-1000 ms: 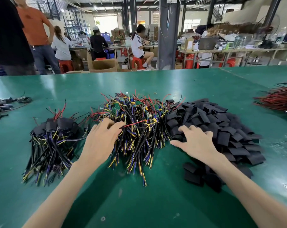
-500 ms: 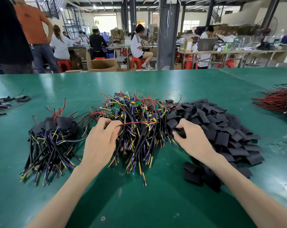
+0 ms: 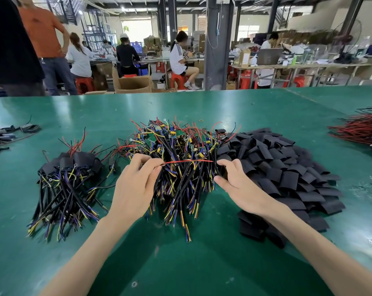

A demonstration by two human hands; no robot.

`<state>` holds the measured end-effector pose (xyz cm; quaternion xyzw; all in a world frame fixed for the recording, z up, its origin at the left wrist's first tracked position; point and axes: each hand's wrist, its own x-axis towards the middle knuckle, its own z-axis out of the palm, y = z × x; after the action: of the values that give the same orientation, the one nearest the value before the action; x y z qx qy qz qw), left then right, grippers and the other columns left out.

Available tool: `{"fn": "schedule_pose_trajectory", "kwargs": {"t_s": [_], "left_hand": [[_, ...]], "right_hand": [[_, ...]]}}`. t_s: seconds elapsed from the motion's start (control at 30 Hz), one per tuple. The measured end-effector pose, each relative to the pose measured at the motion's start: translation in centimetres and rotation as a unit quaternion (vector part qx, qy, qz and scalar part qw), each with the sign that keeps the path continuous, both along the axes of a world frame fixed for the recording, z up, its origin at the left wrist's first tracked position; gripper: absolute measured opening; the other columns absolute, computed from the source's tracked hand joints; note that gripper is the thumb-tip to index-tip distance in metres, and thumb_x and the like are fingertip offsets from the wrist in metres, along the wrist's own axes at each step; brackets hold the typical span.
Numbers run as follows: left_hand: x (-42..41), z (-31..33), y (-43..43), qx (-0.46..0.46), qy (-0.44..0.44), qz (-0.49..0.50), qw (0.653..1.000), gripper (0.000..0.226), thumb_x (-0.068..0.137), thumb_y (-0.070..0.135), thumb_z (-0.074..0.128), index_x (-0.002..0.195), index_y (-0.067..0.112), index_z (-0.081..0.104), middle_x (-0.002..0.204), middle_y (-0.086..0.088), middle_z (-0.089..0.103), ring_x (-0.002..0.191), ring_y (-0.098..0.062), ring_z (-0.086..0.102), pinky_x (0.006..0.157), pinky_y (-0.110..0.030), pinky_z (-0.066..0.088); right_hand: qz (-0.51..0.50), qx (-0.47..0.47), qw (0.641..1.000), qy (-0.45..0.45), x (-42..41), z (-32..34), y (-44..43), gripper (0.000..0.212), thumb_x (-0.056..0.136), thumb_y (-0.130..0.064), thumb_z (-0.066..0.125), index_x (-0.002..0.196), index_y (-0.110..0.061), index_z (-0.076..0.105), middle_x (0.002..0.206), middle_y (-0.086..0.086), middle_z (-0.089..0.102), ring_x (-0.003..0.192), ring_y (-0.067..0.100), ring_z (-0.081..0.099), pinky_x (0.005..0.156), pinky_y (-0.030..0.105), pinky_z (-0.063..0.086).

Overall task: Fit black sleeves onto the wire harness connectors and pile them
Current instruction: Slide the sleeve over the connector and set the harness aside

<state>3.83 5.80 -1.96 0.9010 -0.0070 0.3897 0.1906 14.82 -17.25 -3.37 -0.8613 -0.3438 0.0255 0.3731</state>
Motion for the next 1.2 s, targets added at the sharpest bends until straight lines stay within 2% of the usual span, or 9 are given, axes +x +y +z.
{"fn": "schedule_pose_trajectory", "kwargs": {"t_s": [0.1, 0.2, 0.27, 0.43, 0.6, 0.67, 0.83, 1.0, 1.2], "left_hand": [[0.03, -0.12, -0.1, 0.004, -0.015, -0.013, 1.0, 0.022, 0.094, 0.019, 0.048, 0.105, 0.012, 0.066, 0.1, -0.002, 0.054, 0.071, -0.025, 0.052, 0.064, -0.039, 0.048], [0.09, -0.3, -0.25, 0.0, -0.034, -0.034, 0.999, 0.019, 0.094, 0.017, 0.049, 0.104, 0.013, 0.064, 0.099, 0.0, 0.052, 0.073, -0.022, 0.051, 0.065, -0.035, 0.045], [0.13, -0.41, -0.28, -0.001, -0.042, -0.043, 0.998, 0.017, 0.095, 0.019, 0.048, 0.105, 0.015, 0.062, 0.099, 0.002, 0.051, 0.074, -0.021, 0.051, 0.066, -0.032, 0.043], [0.17, -0.54, -0.18, -0.01, -0.052, -0.058, 0.997, 0.021, 0.096, 0.026, 0.042, 0.106, 0.018, 0.06, 0.1, 0.007, 0.048, 0.074, -0.016, 0.048, 0.067, -0.027, 0.039], [0.17, -0.61, -0.04, -0.015, -0.066, -0.057, 0.996, 0.022, 0.095, 0.02, 0.046, 0.105, 0.011, 0.063, 0.099, 0.003, 0.049, 0.075, -0.015, 0.047, 0.068, -0.03, 0.041], [0.16, -0.58, -0.04, -0.014, -0.067, -0.06, 0.996, 0.023, 0.096, 0.022, 0.045, 0.105, 0.011, 0.063, 0.099, 0.004, 0.049, 0.074, -0.015, 0.047, 0.067, -0.029, 0.04], [0.2, -0.68, -0.1, -0.008, -0.06, -0.072, 0.996, 0.016, 0.095, 0.018, 0.047, 0.105, 0.017, 0.06, 0.099, 0.006, 0.048, 0.073, -0.012, 0.045, 0.065, -0.027, 0.04], [0.29, -0.68, -0.07, -0.008, -0.058, -0.078, 0.995, 0.02, 0.097, 0.025, 0.042, 0.105, 0.018, 0.059, 0.099, 0.007, 0.047, 0.071, -0.012, 0.045, 0.064, -0.027, 0.04], [0.29, -0.63, 0.06, -0.017, -0.052, -0.064, 0.996, 0.016, 0.096, 0.021, 0.046, 0.106, 0.02, 0.059, 0.099, 0.005, 0.048, 0.073, -0.016, 0.048, 0.067, -0.032, 0.041]], "right_hand": [[-0.008, 0.024, 0.999, -0.02, 0.03, 0.17, 0.02, 0.04, 0.099, -0.026, 0.043, 0.135, -0.014, 0.032, 0.104, -0.007, 0.031, 0.085, 0.014, 0.05, 0.079, 0.022, 0.034], [-0.004, 0.068, 0.997, -0.039, -0.08, 0.37, 0.02, 0.025, 0.099, -0.024, 0.043, 0.122, -0.014, 0.041, 0.096, -0.008, 0.042, 0.076, -0.004, 0.043, 0.074, 0.011, 0.032], [0.001, 0.073, 0.997, -0.018, -0.21, 0.41, -0.01, 0.018, 0.099, -0.029, 0.04, 0.113, -0.017, 0.041, 0.09, -0.006, 0.042, 0.067, -0.005, 0.04, 0.067, 0.009, 0.034], [0.002, 0.053, 0.999, -0.006, -0.35, 0.43, -0.06, 0.025, 0.099, -0.035, 0.035, 0.121, -0.022, 0.037, 0.1, -0.012, 0.036, 0.075, -0.006, 0.042, 0.071, 0.003, 0.031], [-0.029, 0.002, 0.997, -0.076, 0.16, 0.18, -0.1, 0.033, 0.093, -0.032, 0.054, 0.123, -0.022, 0.048, 0.101, 0.004, 0.05, 0.097, 0.019, 0.038, 0.085, 0.027, 0.03], [-0.038, 0.017, 0.997, -0.069, 0.24, 0.25, -0.15, 0.033, 0.087, -0.033, 0.063, 0.117, -0.024, 0.053, 0.093, 0.002, 0.053, 0.092, 0.019, 0.041, 0.081, 0.024, 0.032], [-0.05, 0.1, 0.993, -0.048, 0.23, 0.73, 0.03, 0.031, 0.076, -0.013, 0.076, 0.103, -0.017, 0.061, 0.091, -0.001, 0.065, 0.084, 0.017, 0.06, 0.084, 0.026, 0.045], [-0.02, 0.167, 0.983, -0.069, 0.16, 0.73, 0.11, 0.017, 0.081, 0.002, 0.068, 0.095, -0.007, 0.067, 0.096, 0.004, 0.055, 0.08, 0.006, 0.065, 0.078, 0.01, 0.048], [-0.021, 0.035, 0.989, -0.142, 0.34, -0.17, -0.02, 0.019, 0.084, -0.005, 0.065, 0.102, -0.013, 0.064, 0.096, -0.002, 0.055, 0.083, 0.012, 0.059, 0.08, 0.027, 0.048]]}}
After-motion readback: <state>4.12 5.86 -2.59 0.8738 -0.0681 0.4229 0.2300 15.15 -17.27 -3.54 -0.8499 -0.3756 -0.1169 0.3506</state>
